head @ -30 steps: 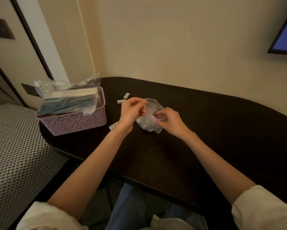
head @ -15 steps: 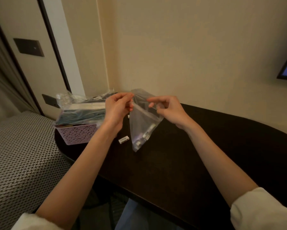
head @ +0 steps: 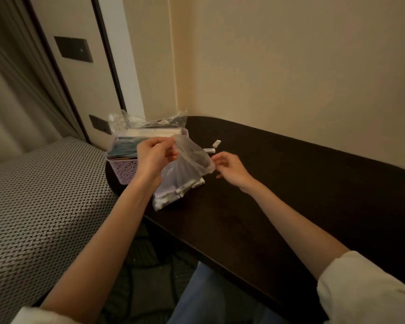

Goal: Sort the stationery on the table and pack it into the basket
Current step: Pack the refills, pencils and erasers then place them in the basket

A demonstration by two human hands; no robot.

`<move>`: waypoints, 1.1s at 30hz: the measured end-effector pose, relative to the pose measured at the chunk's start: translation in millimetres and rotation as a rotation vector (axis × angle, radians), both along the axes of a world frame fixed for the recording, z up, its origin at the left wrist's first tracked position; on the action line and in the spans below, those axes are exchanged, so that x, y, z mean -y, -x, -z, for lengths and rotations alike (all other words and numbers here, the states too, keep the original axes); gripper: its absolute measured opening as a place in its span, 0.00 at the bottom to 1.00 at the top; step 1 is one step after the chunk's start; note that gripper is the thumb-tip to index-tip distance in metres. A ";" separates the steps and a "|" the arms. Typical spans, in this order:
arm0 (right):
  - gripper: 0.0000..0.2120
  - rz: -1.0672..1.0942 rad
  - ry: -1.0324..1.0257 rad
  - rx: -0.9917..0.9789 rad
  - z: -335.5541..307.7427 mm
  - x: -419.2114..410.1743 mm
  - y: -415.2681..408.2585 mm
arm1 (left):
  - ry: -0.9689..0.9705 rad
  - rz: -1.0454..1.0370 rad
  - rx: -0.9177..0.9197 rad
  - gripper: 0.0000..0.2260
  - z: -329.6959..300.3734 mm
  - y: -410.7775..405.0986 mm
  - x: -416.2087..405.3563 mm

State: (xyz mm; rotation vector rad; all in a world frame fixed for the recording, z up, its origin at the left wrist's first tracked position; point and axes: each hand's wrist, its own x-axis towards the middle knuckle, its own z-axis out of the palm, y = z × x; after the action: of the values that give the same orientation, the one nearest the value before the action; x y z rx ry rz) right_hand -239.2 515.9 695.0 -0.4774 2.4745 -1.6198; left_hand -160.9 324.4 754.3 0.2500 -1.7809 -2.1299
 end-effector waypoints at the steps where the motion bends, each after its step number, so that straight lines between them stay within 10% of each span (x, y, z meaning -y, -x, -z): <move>1: 0.16 -0.042 -0.130 -0.048 9.6 4.0 4.8 | -0.003 0.005 0.000 0.05 1.4 0.0 2.7; 9: 0.18 -0.277 -0.392 -0.256 48.3 24.1 18.5 | -0.066 0.063 0.012 0.04 2.0 4.5 10.0; 13: 0.06 0.033 -0.604 -0.348 59.3 15.3 28.9 | -0.080 0.091 0.024 0.03 4.4 6.9 8.0; 17: 0.09 0.407 -0.105 -0.270 34.9 2.0 18.9 | -0.091 0.100 0.024 0.04 5.3 10.9 4.9; 21: 0.12 0.193 0.281 -0.344 -12.5 -2.5 -8.0 | -0.102 0.114 0.043 0.04 5.2 16.0 -0.5; 33: 0.08 -0.132 -0.025 -0.185 -26.0 11.8 -23.6 | -0.093 0.155 0.029 0.05 3.9 20.4 -15.7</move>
State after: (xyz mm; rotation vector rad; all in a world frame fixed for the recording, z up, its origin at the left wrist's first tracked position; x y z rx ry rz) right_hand -215.6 504.2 720.9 -0.8023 2.5263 -1.5571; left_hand -181.3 340.1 750.4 0.1718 -1.7716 -2.3322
